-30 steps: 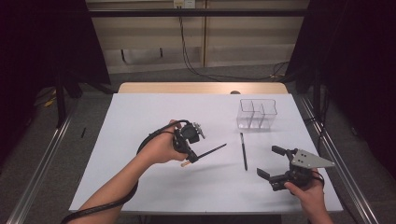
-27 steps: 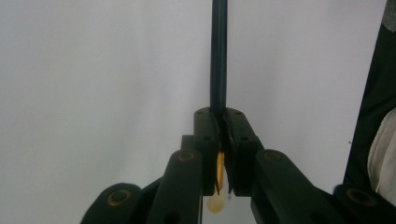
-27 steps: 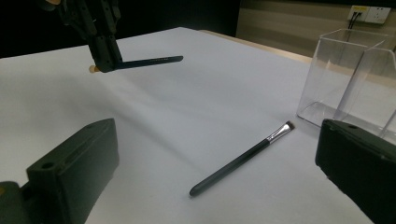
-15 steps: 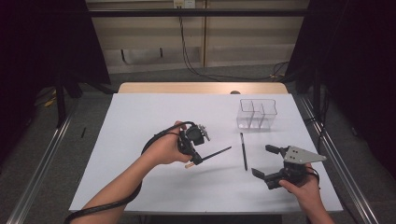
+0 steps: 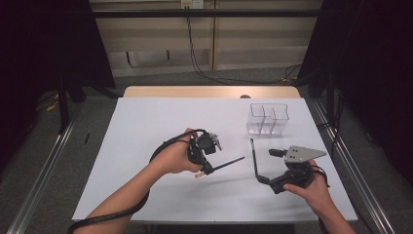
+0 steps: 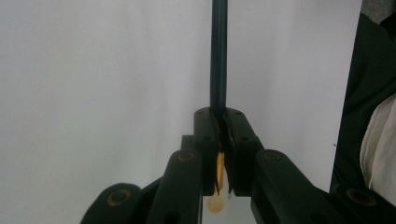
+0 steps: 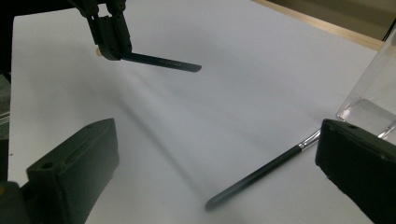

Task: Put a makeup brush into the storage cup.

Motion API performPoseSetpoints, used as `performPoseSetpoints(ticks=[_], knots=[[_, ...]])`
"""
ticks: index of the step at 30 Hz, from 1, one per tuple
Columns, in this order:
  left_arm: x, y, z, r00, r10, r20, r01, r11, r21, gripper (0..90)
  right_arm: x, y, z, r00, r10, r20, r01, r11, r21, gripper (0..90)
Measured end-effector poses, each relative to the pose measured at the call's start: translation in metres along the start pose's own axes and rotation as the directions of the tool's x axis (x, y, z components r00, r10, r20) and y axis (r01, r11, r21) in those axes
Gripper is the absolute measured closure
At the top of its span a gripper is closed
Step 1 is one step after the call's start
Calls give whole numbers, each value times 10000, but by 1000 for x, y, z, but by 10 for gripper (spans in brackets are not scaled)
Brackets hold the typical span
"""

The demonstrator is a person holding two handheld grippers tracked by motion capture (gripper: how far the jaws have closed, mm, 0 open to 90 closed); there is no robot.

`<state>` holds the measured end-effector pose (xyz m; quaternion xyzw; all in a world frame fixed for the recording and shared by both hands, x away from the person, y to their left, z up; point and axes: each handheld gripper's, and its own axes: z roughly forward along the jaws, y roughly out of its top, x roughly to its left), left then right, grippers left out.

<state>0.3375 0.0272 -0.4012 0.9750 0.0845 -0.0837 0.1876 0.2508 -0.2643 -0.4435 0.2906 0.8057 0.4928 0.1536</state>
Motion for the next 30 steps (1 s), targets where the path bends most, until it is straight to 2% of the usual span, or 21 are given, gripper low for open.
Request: performPoseSetpoints(ticks=[6, 13, 14, 15, 19, 22, 25, 28, 29, 30], knots=[[-1, 3, 1, 10000, 80, 13, -80, 10000, 4, 846, -2, 11, 6, 9997, -140, -222, 159, 9960, 880, 0], [-4, 7, 1, 9994, 331, 35, -332, 9993, 151, 846, -1, 24, 14, 9980, -261, -572, 361, 9826, 1821, 0], [-5, 7, 2, 9997, 238, -8, -238, 9997, -3, 846, -1, 26, 15, 9978, -281, -593, 391, 9800, 1951, 0], [-6, 8, 2, 9996, 297, 8, -297, 9995, 59, 846, -1, 27, 16, 9978, -270, -613, 390, 9781, 2045, 0], [-6, 9, 1, 9988, 497, 26, -497, 9987, 148, 846, -1, 34, 19, 9969, -273, -741, 435, 9729, 2271, 0], [-9, 10, 3, 9993, 368, 14, -368, 9993, 19, 846, 0, 40, 21, 9961, -311, -827, 502, 9695, 2398, 12], [-8, 11, 2, 9980, 635, 41, -636, 9977, 245, 846, 0, 46, 25, 9955, -345, -888, 559, 9664, 2509, 23], [-8, 11, 2, 9979, 640, 42, -641, 9977, 224, 846, 1, 52, 29, 9939, -455, -1002, 712, 9602, 2699, 50], [-9, 11, 3, 9987, 498, 50, -498, 9987, 105, 846, 1, 53, 30, 9929, -493, -1082, 775, 9586, 2740, 65], [-9, 11, 3, 9979, 643, 43, -644, 9977, 220, 846, 2, 54, 31, 9917, -537, -1169, 842, 9579, 2744, 91]])
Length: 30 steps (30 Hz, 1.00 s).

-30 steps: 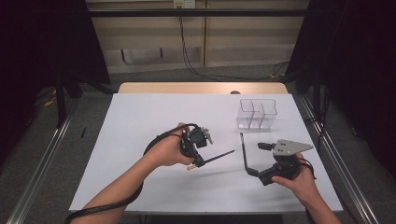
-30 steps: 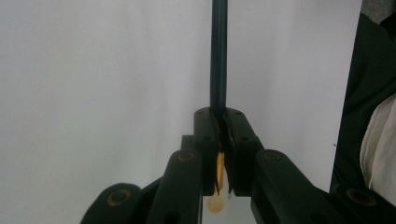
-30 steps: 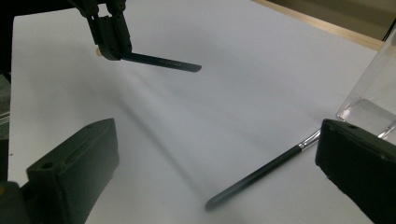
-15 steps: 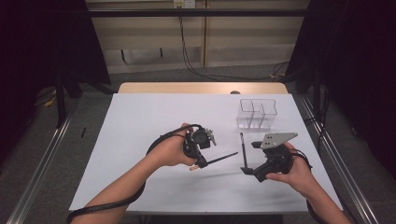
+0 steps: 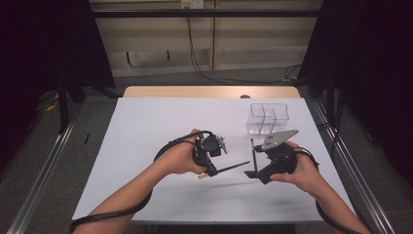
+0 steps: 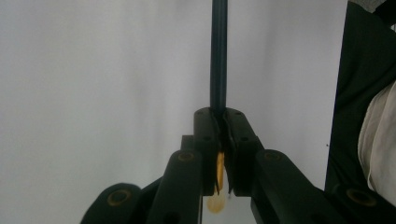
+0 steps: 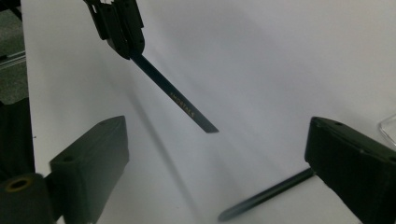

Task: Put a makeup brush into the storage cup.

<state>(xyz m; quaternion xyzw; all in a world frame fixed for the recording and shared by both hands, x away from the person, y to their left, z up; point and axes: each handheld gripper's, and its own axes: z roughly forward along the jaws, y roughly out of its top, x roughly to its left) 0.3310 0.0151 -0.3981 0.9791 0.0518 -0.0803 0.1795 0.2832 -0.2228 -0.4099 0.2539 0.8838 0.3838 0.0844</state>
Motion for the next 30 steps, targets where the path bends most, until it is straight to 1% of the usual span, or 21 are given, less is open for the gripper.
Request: performPoseSetpoints(ticks=[3, 5, 7, 10, 14, 15, 18, 19, 20, 21, 23, 25, 26, 28, 29, 30], knots=[[0, 0, 0, 9999, 110, -13, -110, 9999, 59, 846, 1, 4, 2, 9999, -140, -95, 141, 9998, 140, 123], [0, 0, 0, 9999, 113, -7, -113, 9999, 52, 846, 0, 6, 3, 9995, -285, -163, 290, 9992, 290, 161], [0, 0, 0, 9999, 141, 22, -141, 9998, 164, 846, 0, 8, 5, 9988, -425, -232, 434, 9983, 381, 178], [0, 0, 0, 9998, 178, -18, -178, 9997, 161, 846, 0, 10, 7, 9977, -614, -283, 627, 9968, 491, 216], [1, 0, 0, 9997, 223, -31, -223, 9995, 214, 846, 0, 12, 8, 9971, -702, -303, 719, 9958, 574, 265], [1, 0, 0, 9998, 211, -49, -210, 9997, 140, 846, 1, 13, 8, 9971, -702, -301, 718, 9959, 548, 271], [2, 0, 1, 9997, 247, -17, -247, 9994, 236, 846, 2, 14, 9, 9964, -787, -322, 805, 9950, 593, 314], [1, 1, 2, 9998, 211, 19, -211, 9996, 199, 846, 2, 15, 10, 9961, -817, -333, 836, 9946, 620, 324], [0, 1, 3, 9999, 134, 16, -134, 9998, 114, 846, 2, 15, 11, 9956, -849, -399, 872, 9944, 605, 357], [1, 2, 2, 9996, 267, 15, -268, 9995, 185, 846, 3, 15, 12, 9946, -912, -504, 942, 9937, 605, 391], [0, 3, 2, 9993, 362, -11, -362, 9992, 183, 846, 5, 16, 14, 9926, -1044, -627, 1084, 9919, 656, 416], [-1, 4, 2, 9993, 359, 53, -360, 9991, 221, 846, 8, 17, 16, 9895, -1269, -687, 1314, 9891, 657, 435], [-1, 4, 2, 9993, 354, 71, -355, 9993, 137, 846, 10, 18, 17, 9883, -1340, -724, 1388, 9880, 672, 439], [-1, 5, 2, 9991, 410, 79, -411, 9990, 198, 846, 12, 19, 20, 9850, -1519, -821, 1576, 9851, 684, 488], [-1, 5, 2, 9989, 449, 160, -452, 9987, 246, 846, 12, 19, 21, 9831, -1567, -942, 1634, 9842, 687, 529], [-1, 5, 3, 9987, 491, 116, -493, 9985, 222, 846, 13, 20, 22, 9824, -1579, -1001, 1653, 9837, 705, 536]])
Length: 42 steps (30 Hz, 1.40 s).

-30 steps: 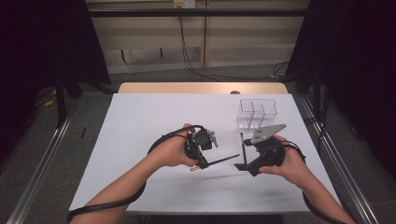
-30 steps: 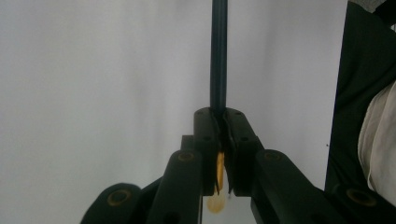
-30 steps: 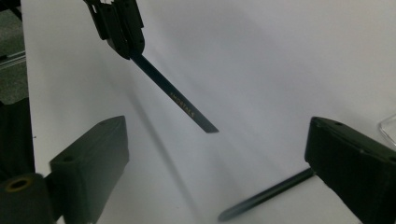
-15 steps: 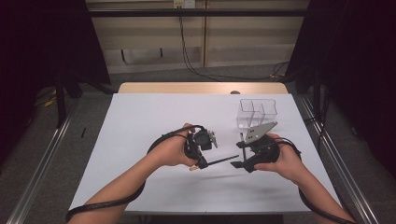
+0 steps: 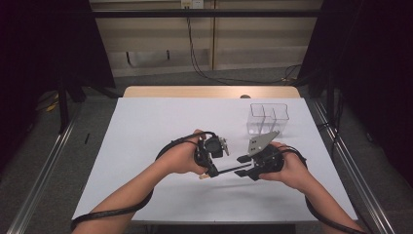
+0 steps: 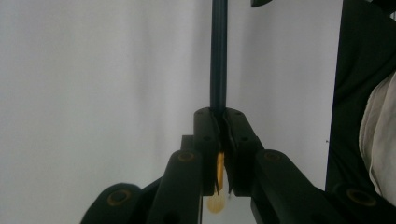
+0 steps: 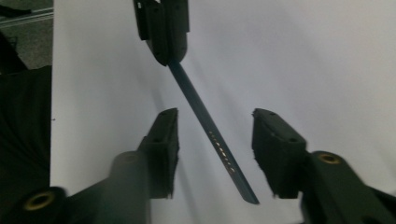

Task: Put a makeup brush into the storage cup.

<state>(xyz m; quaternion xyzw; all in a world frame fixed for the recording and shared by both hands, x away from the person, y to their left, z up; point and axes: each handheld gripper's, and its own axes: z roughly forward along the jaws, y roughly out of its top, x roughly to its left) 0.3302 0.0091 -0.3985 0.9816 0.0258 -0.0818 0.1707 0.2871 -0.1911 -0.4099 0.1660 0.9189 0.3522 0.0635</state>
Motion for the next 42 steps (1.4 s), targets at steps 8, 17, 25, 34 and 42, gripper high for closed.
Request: performPoseSetpoints(ticks=[8, 17, 25, 34, 42], knots=[[0, 3, 0, 9999, 104, 23, -104, 9999, -49, 846, 3, 2, 5, 9997, -240, -86, 243, 9991, 349, 605], [-2, 5, 0, 9986, 464, 247, -465, 9989, 28, 845, 5, 1, 8, 9964, -740, -403, 764, 9952, 616, 751], [0, 6, -3, 9972, 535, 523, -519, 9982, -309, 838, 5, -5, 8, 9948, -863, -541, 904, 9928, 786, 797], [10, 3, -14, 9957, 119, 918, -8, 9927, -1206, 837, 8, -17, 18, 9932, -730, -903, 820, 9915, 1006, 852], [13, 1, -13, 9948, 52, 1021, 98, 9893, -1453, 836, 9, -19, 19, 9942, -589, -905, 670, 9938, 893, 854]])
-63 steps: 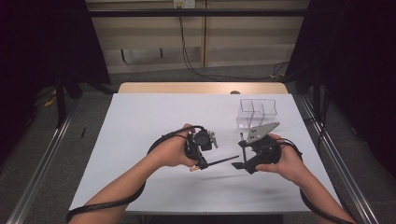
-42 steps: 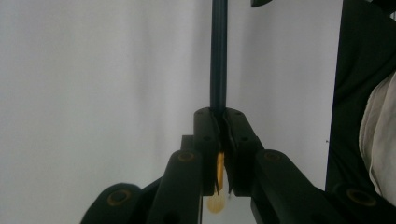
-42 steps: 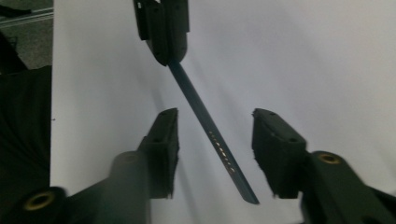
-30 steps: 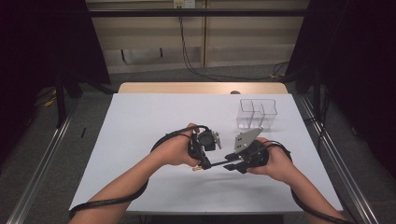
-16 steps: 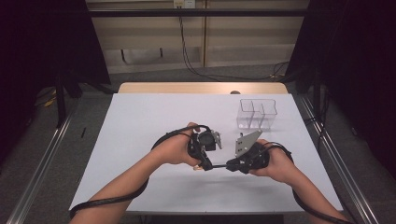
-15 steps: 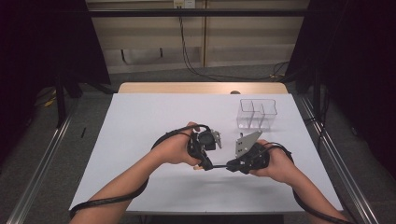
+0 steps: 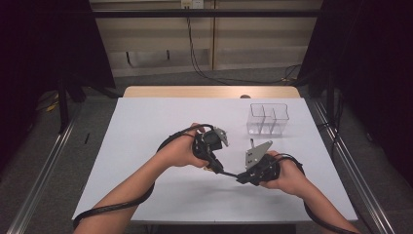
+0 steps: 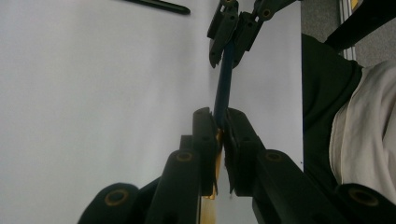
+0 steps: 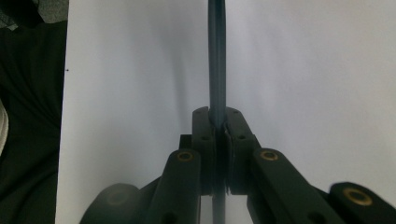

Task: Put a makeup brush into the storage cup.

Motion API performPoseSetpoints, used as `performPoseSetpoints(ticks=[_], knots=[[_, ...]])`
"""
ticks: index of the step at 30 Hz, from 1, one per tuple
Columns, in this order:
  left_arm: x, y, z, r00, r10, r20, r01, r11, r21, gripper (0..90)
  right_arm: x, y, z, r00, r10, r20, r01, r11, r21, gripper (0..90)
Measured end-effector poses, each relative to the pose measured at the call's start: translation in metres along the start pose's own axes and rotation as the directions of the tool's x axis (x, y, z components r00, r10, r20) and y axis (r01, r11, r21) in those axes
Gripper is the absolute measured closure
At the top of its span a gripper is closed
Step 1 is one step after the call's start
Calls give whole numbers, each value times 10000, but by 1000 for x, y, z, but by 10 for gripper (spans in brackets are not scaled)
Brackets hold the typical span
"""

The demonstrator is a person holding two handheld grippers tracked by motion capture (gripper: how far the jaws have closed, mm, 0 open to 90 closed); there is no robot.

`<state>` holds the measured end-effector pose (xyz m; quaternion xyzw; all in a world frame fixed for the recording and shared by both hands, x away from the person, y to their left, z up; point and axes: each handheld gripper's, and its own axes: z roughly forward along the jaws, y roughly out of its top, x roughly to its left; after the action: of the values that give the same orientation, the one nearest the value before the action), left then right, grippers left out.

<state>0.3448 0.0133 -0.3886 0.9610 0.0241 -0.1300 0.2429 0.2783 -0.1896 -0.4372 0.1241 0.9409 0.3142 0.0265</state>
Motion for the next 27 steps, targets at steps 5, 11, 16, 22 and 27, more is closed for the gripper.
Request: performPoseSetpoints(ticks=[5, 11, 16, 22, 27], knots=[[0, -1, -1, 9999, -31, -115, 28, 9998, -218, 826, 0, -1, -1, 10000, 37, 29, -37, 10000, -51, 854], [1, -6, -5, 9999, -37, -129, 27, 9969, -781, 720, 0, -4, -2, 9997, 154, 167, -154, 9999, -33, 854], [2, -12, -9, 9989, 131, -451, -192, 9902, -1382, 547, -2, -7, -3, 9989, 325, 345, -322, 9994, -83, 854], [3, -23, -13, 9979, 65, -646, -202, 9768, -2132, 357, -4, -10, -6, 9973, 515, 525, -506, 9985, -192, 854], [6, -33, -14, 9969, 21, -789, -284, 9423, -3335, 167, -5, -13, -7, 9948, 800, 624, -768, 9957, -517, 854]])
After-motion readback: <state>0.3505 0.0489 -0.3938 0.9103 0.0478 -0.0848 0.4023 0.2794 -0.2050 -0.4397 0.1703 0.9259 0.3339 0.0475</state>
